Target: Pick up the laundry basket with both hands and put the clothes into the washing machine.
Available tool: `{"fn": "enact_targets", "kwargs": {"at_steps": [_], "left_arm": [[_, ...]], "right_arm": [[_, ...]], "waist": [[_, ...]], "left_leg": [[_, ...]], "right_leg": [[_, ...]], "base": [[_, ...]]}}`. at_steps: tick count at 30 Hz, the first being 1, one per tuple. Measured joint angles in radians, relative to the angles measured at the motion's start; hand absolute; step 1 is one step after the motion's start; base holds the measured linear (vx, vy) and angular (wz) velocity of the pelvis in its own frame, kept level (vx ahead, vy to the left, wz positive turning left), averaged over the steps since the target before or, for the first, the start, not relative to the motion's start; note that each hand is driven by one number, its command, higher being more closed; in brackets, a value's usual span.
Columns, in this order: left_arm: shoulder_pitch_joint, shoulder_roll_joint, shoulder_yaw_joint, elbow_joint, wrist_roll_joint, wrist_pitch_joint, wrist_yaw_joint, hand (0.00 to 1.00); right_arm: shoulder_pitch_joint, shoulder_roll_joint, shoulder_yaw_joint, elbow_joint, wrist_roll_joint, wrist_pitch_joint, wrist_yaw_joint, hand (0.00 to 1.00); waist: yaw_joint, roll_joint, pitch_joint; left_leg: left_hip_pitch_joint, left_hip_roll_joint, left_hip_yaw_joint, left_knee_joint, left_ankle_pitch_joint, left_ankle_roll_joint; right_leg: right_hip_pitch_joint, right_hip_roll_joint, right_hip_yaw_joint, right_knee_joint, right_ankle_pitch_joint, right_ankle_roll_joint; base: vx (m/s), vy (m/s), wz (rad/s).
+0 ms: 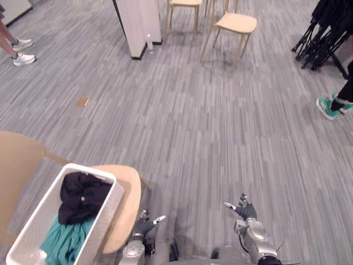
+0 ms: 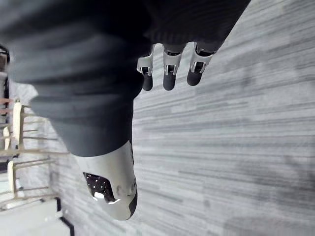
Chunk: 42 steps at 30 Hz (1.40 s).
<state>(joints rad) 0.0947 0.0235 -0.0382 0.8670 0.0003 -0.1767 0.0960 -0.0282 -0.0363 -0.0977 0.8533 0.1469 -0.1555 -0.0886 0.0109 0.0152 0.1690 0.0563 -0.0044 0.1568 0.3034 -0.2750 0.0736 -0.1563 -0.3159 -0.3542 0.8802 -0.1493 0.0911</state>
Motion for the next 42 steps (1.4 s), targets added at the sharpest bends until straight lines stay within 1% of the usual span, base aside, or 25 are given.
{"fn": "enact_targets", "kwargs": {"at_steps": [2, 4, 5, 6, 7, 8, 9, 10, 12, 13, 15, 16, 18, 20, 21, 23, 24, 27, 31, 34, 35, 36, 37, 40, 42], "left_arm": [[-0.005, 0.008, 0.0, -0.024, -0.003, -0.001, 0.002, 0.0], [-0.035, 0.012, 0.002, -0.039, -0.008, -0.001, 0.014, 0.0], [-0.058, 0.007, 0.001, -0.037, -0.007, 0.0, 0.016, 0.0], [-0.085, -0.006, -0.002, -0.033, -0.007, 0.007, 0.016, 0.0], [-0.099, -0.015, -0.004, -0.033, -0.007, 0.009, 0.016, 0.0], [-0.119, -0.027, -0.016, -0.035, -0.007, 0.014, 0.017, 0.0], [-0.135, -0.053, -0.021, -0.033, -0.007, 0.019, 0.02, 0.0], [-0.125, -0.078, -0.021, -0.054, -0.007, 0.02, 0.023, 0.0], [-0.115, -0.077, -0.039, -0.092, -0.007, 0.017, 0.023, 0.0], [-0.107, -0.077, -0.047, -0.142, -0.008, 0.016, 0.023, 0.0], [-0.093, -0.079, -0.056, -0.207, -0.013, 0.013, 0.022, 0.0], [-0.06, -0.079, -0.07, -0.273, -0.03, 0.003, 0.021, 0.0], [-0.017, -0.078, -0.074, -0.325, -0.03, -0.003, 0.018, 0.0], [0.024, -0.075, -0.074, -0.351, -0.029, -0.004, 0.017, 0.0], [0.049, -0.07, -0.08, -0.364, -0.028, -0.004, 0.013, 0.0], [0.061, -0.058, -0.112, -0.367, -0.027, -0.004, 0.01, 0.0], [0.074, -0.038, -0.127, -0.369, -0.027, -0.008, -0.004, 0.0], [0.113, 0.007, -0.129, -0.367, -0.027, -0.009, -0.01, 0.0], [0.142, 0.041, -0.123, -0.35, -0.003, -0.01, -0.009, 0.0], [0.143, 0.068, -0.102, -0.26, 0.053, -0.011, -0.01, 0.0], [0.14, 0.071, -0.088, -0.257, 0.058, -0.013, -0.01, 0.0], [0.138, 0.079, -0.066, -0.242, 0.074, -0.017, -0.009, 0.0], [0.134, 0.095, -0.043, -0.216, 0.085, -0.019, -0.009, 0.0], [0.116, 0.105, -0.01, -0.161, 0.089, -0.029, -0.005, 0.0], [0.103, 0.105, 0.003, -0.144, 0.09, -0.036, -0.005, 0.0]], "right_arm": [[-0.001, 0.003, 0.002, 0.004, 0.003, -0.002, 0.006, 0.0], [0.0, -0.004, 0.017, 0.004, 0.02, -0.016, 0.009, 0.0], [-0.001, -0.008, 0.019, -0.001, 0.032, -0.019, 0.015, 0.0], [0.016, -0.012, 0.017, -0.019, 0.04, -0.024, 0.019, 0.0], [0.029, -0.011, 0.016, -0.027, 0.042, -0.028, 0.02, 0.0], [0.068, -0.002, 0.013, -0.044, 0.044, -0.031, 0.007, 0.0], [0.084, -0.014, 0.012, -0.055, 0.048, -0.03, -0.001, 0.0], [0.096, -0.019, 0.011, -0.072, 0.053, -0.029, -0.004, 0.0], [0.1, -0.009, 0.02, -0.134, 0.056, -0.032, -0.002, 0.0], [0.101, -0.004, 0.02, -0.187, 0.058, -0.038, -0.001, 0.0], [0.1, -0.007, 0.021, -0.212, 0.058, -0.049, -0.001, 0.0], [0.101, -0.013, 0.022, -0.215, 0.057, -0.06, -0.001, 0.0], [0.1, -0.016, 0.018, -0.213, 0.049, -0.062, -0.006, 0.0], [0.092, -0.014, 0.018, -0.211, 0.04, -0.062, -0.017, 0.0], [0.083, -0.014, 0.015, -0.211, 0.038, -0.063, -0.029, 0.0], [0.073, -0.013, -0.011, -0.211, 0.037, -0.063, -0.045, 0.0], [0.068, -0.005, -0.027, -0.211, 0.028, -0.062, -0.048, 0.0], [0.075, 0.012, -0.028, -0.254, -0.018, -0.061, -0.058, 0.0], [0.069, 0.003, -0.048, -0.331, -0.097, -0.06, -0.085, 0.0], [0.048, -0.015, 0.014, -0.403, -0.222, -0.055, -0.084, 0.0], [0.044, -0.016, 0.025, -0.415, -0.239, -0.054, -0.084, 0.0], [0.038, -0.018, 0.05, -0.437, -0.277, -0.054, -0.083, 0.0], [0.033, -0.041, 0.1, -0.486, -0.329, -0.055, -0.08, 0.0], [-0.019, -0.096, 0.166, -0.474, -0.418, -0.062, -0.055, 0.0], [-0.049, -0.118, 0.183, -0.469, -0.462, -0.062, -0.04, 0.0]], "waist": [[0.0, 0.011, -0.006], [0.006, 0.015, -0.003], [0.0, 0.022, 0.0], [-0.003, 0.021, 0.0], [-0.004, 0.008, -0.007], [0.001, -0.012, -0.013], [0.006, 0.015, -0.004], [0.016, 0.043, -0.014], [0.037, 0.053, -0.025], [0.049, 0.056, -0.029], [0.069, 0.054, -0.036], [0.094, 0.038, -0.039], [0.115, 0.03, -0.043], [0.113, 0.02, -0.04], [0.113, 0.022, -0.052], [0.098, 0.026, -0.055], [0.087, 0.013, -0.056], [0.085, -0.035, -0.073], [0.086, -0.036, -0.074], [0.084, -0.065, -0.052], [0.081, -0.071, -0.047], [0.081, -0.082, -0.045], [0.069, -0.089, -0.041], [0.06, -0.092, -0.037], [0.065, -0.095, -0.037]], "left_leg": [[0.031, 0.002, -0.099, -0.027, 0.0, 0.0], [0.024, 0.012, -0.242, -0.033, 0.0, 0.0], [0.009, 0.021, -0.356, -0.036, 0.001, -0.002], [-0.017, 0.016, -0.461, -0.02, 0.002, -0.014], [-0.03, 0.004, -0.508, -0.002, 0.0, -0.031], [-0.047, -0.041, -0.613, 0.048, -0.025, -0.086], [-0.047, -0.043, -0.681, 0.082, -0.058, -0.126], [-0.069, -0.024, -0.703, 0.099, -0.043, -0.151], [-0.091, -0.009, -0.714, 0.081, -0.002, -0.204], [-0.093, 0.001, -0.738, 0.04, 0.039, -0.213], [-0.107, 0.006, -0.775, 0.011, 0.083, -0.213], [-0.12, 0.006, -0.793, -0.004, 0.12, -0.233], [-0.158, 0.024, -0.714, -0.012, 0.149, -0.263], [-0.194, 0.056, -0.521, -0.026, 0.155, -0.251], [-0.225, 0.083, -0.317, -0.018, 0.141, -0.178], [-0.246, 0.102, -0.129, -0.018, 0.137, -0.131], [-0.237, 0.088, -0.107, -0.037, 0.148, -0.115], [-0.226, 0.043, -0.129, -0.06, 0.168, -0.098], [-0.202, 0.005, -0.125, -0.098, 0.187, -0.077], [-0.181, -0.034, -0.1, -0.132, 0.165, -0.061], [-0.18, -0.04, -0.102, -0.129, 0.162, -0.057], [-0.179, -0.045, -0.107, -0.128, 0.16, -0.054], [-0.184, -0.048, -0.136, -0.119, 0.161, -0.053], [-0.192, -0.067, -0.209, -0.122, 0.187, -0.05], [-0.203, -0.076, -0.24, -0.122, 0.194, -0.051]], "right_leg": [[-0.029, 0.033, -0.021, -0.006, -0.064, -0.011], [-0.078, 0.13, 0.031, -0.148, -0.101, -0.032], [-0.129, 0.213, 0.156, -0.267, -0.098, -0.031], [-0.161, 0.275, 0.303, -0.4, -0.07, -0.002], [-0.158, 0.289, 0.376, -0.469, -0.044, 0.019], [-0.129, 0.26, 0.482, -0.625, 0.078, 0.043], [-0.106, 0.237, 0.424, -0.597, 0.125, 0.039], [-0.093, 0.232, 0.364, -0.583, 0.114, 0.031], [-0.061, 0.208, 0.266, -0.579, 0.08, 0.002], [-0.024, 0.193, 0.171, -0.577, 0.052, -0.013], [0.005, 0.175, 0.09, -0.583, 0.034, -0.02], [0.035, 0.164, 0.019, -0.611, 0.029, -0.022], [0.083, 0.157, -0.07, -0.663, 0.031, -0.026], [0.12, 0.157, -0.139, -0.693, 0.032, -0.027], [0.126, 0.153, -0.186, -0.698, 0.032, -0.028], [0.139, 0.144, -0.237, -0.693, 0.03, -0.024], [0.157, 0.131, -0.25, -0.704, 0.036, -0.014], [0.187, 0.11, -0.249, -0.75, 0.056, 0.018], [0.179, 0.072, -0.24, -0.722, 0.062, 0.035], [0.113, -0.012, -0.19, -0.56, -0.014, 0.017], [0.111, -0.02, -0.187, -0.541, -0.025, 0.004], [0.097, -0.018, -0.15, -0.522, -0.054, -0.02], [0.087, 0.033, -0.051, -0.532, -0.091, -0.051], [0.092, 0.112, 0.093, -0.593, -0.079, -0.03], [0.116, 0.122, 0.078, -0.64, -0.053, -0.002]], "base": [[0.38, -0.01, 1.3], [0.36, -0.118, 1.7], [0.34, -0.229, 2.18], [0.34, -0.253, 2.39], [0.45, -0.352, 2.98], [0.4, -0.356, 2.93], [0.45, -0.439, 3.07], [0.27, -0.305, 1.95], [0.23, -0.322, 1.72], [0.17, -0.303, 1.91], [0.1, -0.188, 1.78], [0.07, -0.114, 1.6], [0.05, -0.079, 1.48], [0.02, -0.024, 1.2], [0.0, 0.02, 0.85], [0.01, 0.073, 1.05], [0.01, 0.133, 0.94], [0.0, 0.155, 0.38], [-0.07, 0.138, 0.04], [-0.11, 0.104, -0.1], [-0.13, 0.046, 0.03], [-0.13, 0.028, 0.25], [-0.1, 0.011, 0.37], [0.05, -0.009, 0.75], [0.09, -0.017, 0.56]]}}
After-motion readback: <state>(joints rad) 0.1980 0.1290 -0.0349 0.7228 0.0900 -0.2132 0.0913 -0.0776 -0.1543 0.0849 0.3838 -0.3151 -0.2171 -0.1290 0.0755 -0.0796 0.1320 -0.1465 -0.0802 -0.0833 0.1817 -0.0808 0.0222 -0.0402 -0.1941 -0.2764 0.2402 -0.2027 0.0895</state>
